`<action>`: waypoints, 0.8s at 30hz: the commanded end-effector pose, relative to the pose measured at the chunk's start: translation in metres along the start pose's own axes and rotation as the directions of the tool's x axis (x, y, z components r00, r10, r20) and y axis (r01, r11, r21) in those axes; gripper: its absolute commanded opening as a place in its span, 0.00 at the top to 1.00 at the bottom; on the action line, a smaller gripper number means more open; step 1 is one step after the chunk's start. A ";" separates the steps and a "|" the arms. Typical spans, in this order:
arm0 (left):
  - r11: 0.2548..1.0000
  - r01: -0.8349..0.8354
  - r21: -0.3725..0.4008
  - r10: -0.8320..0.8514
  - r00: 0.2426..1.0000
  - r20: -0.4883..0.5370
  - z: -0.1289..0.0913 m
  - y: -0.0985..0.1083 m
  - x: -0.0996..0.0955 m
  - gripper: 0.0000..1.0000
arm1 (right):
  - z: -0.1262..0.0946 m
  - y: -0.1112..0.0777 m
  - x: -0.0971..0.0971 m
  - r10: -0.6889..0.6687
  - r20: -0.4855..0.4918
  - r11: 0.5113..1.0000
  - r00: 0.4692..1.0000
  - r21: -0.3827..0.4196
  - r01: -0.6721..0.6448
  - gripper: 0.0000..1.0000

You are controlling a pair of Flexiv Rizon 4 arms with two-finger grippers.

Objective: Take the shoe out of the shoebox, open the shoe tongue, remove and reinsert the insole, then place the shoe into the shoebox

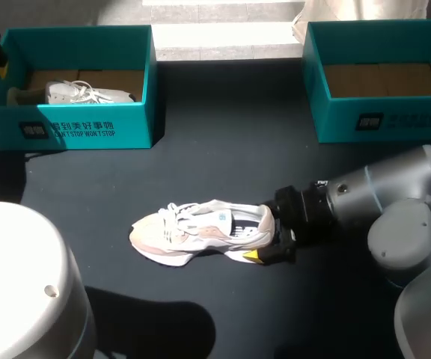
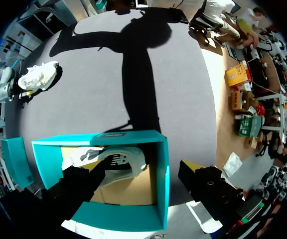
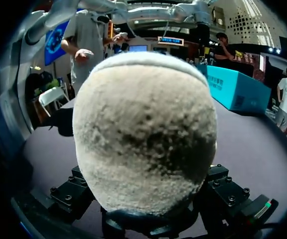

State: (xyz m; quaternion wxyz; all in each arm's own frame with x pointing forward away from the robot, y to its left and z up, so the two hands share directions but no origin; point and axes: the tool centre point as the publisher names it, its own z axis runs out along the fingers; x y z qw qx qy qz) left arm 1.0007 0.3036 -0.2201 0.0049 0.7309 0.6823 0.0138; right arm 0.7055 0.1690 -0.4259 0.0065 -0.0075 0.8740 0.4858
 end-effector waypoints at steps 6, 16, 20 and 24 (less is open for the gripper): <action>1.000 -0.001 -0.003 0.001 1.000 -0.002 0.000 -0.001 0.000 0.00 | -0.018 -0.010 -0.002 0.004 -0.024 1.000 1.000 0.029 -0.003 1.00; 1.000 -0.001 -0.003 0.001 1.000 -0.002 0.000 -0.001 0.000 0.00 | -0.013 -0.013 -0.001 0.008 -0.043 0.999 0.999 0.048 -0.006 1.00; 1.000 -0.001 -0.003 0.001 1.000 -0.002 0.000 -0.001 0.000 0.00 | -0.013 -0.013 -0.001 0.008 -0.043 0.999 0.999 0.048 -0.006 1.00; 1.000 -0.001 -0.003 0.001 1.000 -0.002 0.000 -0.001 0.000 0.00 | -0.013 -0.013 -0.001 0.008 -0.043 0.999 0.999 0.048 -0.006 1.00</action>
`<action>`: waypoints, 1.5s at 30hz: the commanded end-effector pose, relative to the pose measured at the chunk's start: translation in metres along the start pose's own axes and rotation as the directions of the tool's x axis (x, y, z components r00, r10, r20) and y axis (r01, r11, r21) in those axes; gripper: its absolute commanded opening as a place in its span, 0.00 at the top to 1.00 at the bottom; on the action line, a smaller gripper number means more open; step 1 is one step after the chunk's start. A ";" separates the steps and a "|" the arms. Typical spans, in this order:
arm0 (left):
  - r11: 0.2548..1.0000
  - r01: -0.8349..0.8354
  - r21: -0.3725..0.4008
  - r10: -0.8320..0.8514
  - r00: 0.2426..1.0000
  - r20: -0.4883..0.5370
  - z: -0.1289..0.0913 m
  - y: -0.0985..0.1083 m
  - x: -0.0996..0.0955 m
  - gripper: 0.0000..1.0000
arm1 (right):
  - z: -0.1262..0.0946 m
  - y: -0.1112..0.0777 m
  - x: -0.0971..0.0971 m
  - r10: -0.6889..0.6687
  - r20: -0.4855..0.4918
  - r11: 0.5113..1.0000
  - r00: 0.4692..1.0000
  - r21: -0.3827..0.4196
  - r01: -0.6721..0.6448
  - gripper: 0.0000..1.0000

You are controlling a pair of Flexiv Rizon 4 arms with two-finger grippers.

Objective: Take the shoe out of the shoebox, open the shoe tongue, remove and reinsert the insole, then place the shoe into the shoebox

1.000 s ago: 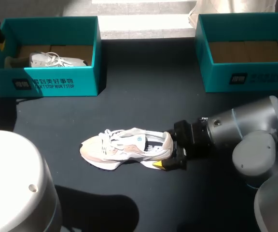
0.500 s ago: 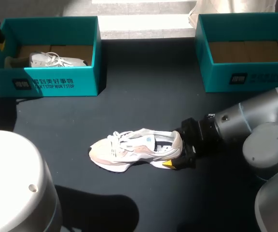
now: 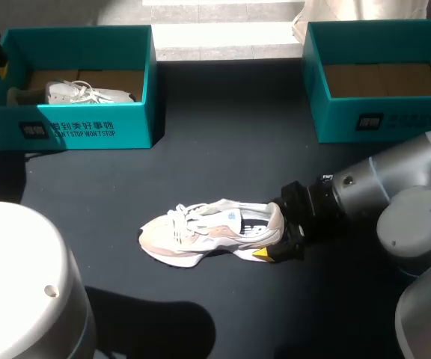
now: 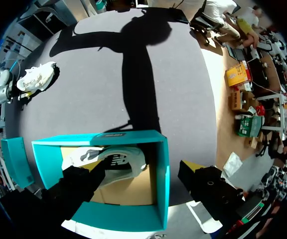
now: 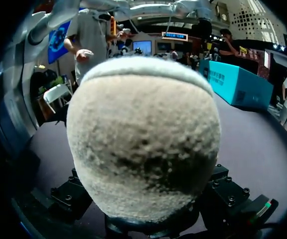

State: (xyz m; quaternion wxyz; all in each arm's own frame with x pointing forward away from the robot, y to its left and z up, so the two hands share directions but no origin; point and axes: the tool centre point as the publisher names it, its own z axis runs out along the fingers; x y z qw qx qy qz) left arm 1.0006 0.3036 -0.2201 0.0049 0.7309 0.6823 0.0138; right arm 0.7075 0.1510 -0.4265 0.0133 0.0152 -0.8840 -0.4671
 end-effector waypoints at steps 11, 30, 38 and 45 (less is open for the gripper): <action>1.000 -0.001 -0.003 0.001 1.000 -0.002 0.000 -0.001 0.000 0.00 | 0.003 -0.003 0.001 0.001 -0.001 1.000 1.000 0.006 -0.001 1.00; 0.610 0.792 0.028 -0.782 0.608 -0.134 -0.023 -0.030 -0.058 0.00 | 0.003 -0.003 0.001 0.001 -0.001 1.000 1.000 0.006 -0.001 1.00; 0.610 0.792 0.028 -0.782 0.608 -0.134 -0.023 -0.030 -0.058 0.00 | 0.003 -0.003 0.001 0.001 -0.001 1.000 1.000 0.006 -0.001 1.00; 0.227 0.974 -0.016 -0.974 0.227 -0.015 -0.023 -0.067 -0.104 0.00 | 0.003 -0.003 0.001 0.001 -0.001 1.000 1.000 0.006 -0.001 1.00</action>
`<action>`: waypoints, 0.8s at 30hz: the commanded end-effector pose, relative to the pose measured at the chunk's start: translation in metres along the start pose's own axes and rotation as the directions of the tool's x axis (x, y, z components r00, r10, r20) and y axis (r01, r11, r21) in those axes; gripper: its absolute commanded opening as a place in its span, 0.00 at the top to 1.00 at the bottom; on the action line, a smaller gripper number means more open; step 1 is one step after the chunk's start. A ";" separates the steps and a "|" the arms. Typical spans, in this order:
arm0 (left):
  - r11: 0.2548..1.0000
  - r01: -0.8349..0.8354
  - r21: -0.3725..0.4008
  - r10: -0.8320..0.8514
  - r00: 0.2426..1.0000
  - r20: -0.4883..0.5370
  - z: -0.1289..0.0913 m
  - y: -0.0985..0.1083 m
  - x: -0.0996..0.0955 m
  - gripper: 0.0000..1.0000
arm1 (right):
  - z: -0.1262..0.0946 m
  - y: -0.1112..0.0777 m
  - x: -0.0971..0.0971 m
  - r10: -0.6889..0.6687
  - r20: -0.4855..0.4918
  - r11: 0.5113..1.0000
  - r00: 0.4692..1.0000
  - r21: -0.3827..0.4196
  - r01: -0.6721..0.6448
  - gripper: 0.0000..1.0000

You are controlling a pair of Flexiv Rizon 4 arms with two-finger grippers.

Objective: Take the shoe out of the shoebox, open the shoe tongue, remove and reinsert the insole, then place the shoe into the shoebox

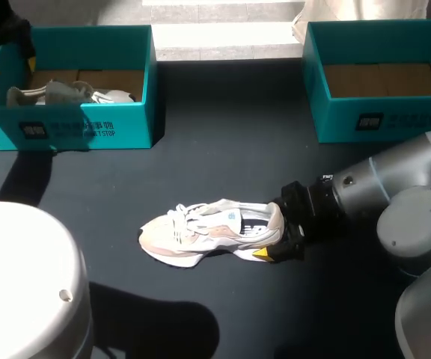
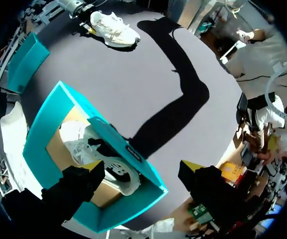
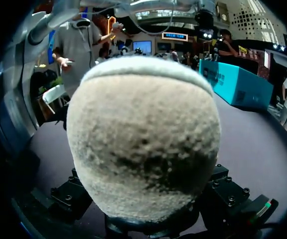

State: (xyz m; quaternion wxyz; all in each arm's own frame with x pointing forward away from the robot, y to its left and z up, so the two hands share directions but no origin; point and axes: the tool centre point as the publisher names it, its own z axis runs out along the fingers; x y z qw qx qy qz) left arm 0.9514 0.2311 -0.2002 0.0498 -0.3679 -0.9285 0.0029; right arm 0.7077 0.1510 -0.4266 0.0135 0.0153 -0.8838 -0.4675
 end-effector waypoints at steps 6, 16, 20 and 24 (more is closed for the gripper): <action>0.635 0.763 0.117 -0.771 0.620 0.145 0.003 -0.083 0.001 0.00 | 0.003 -0.003 0.001 0.001 0.000 1.000 1.000 0.007 -0.001 1.00; 0.456 0.873 0.174 -0.889 0.442 0.115 0.009 -0.127 -0.001 0.00 | 0.003 -0.003 0.001 0.001 0.000 1.000 1.000 0.007 -0.001 1.00; 0.456 0.873 0.174 -0.889 0.442 0.115 0.009 -0.127 -0.001 0.00 | 0.003 -0.003 0.001 0.001 0.000 1.000 1.000 0.007 -0.001 1.00; 0.456 0.873 0.174 -0.889 0.442 0.115 0.009 -0.127 -0.001 0.00 | 0.003 -0.003 0.001 0.001 0.000 1.000 1.000 0.007 -0.001 1.00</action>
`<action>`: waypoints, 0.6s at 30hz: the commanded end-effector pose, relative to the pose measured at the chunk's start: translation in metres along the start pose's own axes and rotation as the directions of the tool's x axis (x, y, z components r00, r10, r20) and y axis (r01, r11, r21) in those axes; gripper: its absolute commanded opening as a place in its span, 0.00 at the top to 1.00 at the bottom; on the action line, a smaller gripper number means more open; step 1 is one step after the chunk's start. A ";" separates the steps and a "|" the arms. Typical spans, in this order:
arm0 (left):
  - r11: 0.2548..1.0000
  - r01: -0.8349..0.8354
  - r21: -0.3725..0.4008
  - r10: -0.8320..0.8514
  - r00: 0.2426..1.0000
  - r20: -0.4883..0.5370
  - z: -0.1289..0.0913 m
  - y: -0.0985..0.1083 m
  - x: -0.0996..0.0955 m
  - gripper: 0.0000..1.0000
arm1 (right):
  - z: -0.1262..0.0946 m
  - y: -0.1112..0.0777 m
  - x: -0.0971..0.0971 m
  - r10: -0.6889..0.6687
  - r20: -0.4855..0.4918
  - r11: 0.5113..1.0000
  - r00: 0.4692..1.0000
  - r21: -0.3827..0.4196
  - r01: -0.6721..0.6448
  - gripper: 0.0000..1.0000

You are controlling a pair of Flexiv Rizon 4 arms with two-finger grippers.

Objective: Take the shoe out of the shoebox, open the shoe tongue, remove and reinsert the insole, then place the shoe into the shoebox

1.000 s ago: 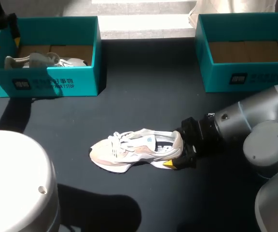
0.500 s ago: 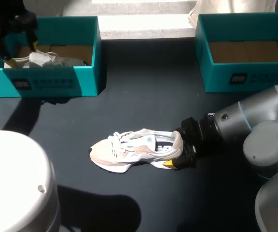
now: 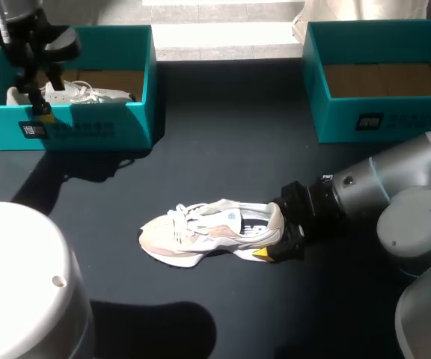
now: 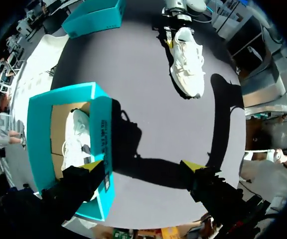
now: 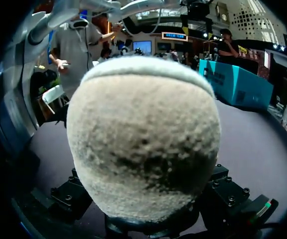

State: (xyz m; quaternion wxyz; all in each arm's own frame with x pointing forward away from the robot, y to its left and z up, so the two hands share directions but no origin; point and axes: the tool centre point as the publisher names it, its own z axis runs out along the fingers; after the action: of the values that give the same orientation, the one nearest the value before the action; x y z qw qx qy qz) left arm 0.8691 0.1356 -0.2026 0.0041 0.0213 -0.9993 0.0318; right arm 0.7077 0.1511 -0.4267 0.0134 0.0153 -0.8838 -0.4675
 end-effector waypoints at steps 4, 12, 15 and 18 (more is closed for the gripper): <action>0.954 0.296 0.056 -0.299 0.952 0.065 0.002 0.003 0.004 0.00 | 0.002 -0.003 0.001 0.001 0.000 1.000 1.000 0.007 -0.001 1.00; 0.820 0.567 0.083 -0.572 0.817 0.068 0.002 -0.020 0.022 0.00 | 0.002 -0.003 0.001 0.001 0.000 1.000 1.000 0.007 -0.001 1.00; 0.723 0.681 0.117 -0.691 0.718 0.088 -0.003 -0.034 0.030 0.00 | 0.002 -0.003 0.001 0.001 0.000 1.000 1.000 0.007 -0.001 1.00; 0.663 0.731 0.162 -0.748 0.654 0.111 -0.007 -0.053 0.038 0.00 | 0.002 -0.003 0.001 0.001 0.000 1.000 1.000 0.007 -0.001 1.00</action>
State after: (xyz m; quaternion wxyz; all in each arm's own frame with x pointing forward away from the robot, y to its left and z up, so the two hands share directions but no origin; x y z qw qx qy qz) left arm 0.8441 0.0929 -0.1951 -0.0144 0.3228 -0.9435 0.0740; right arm 0.7077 0.1511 -0.4266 0.0135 0.0154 -0.8838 -0.4675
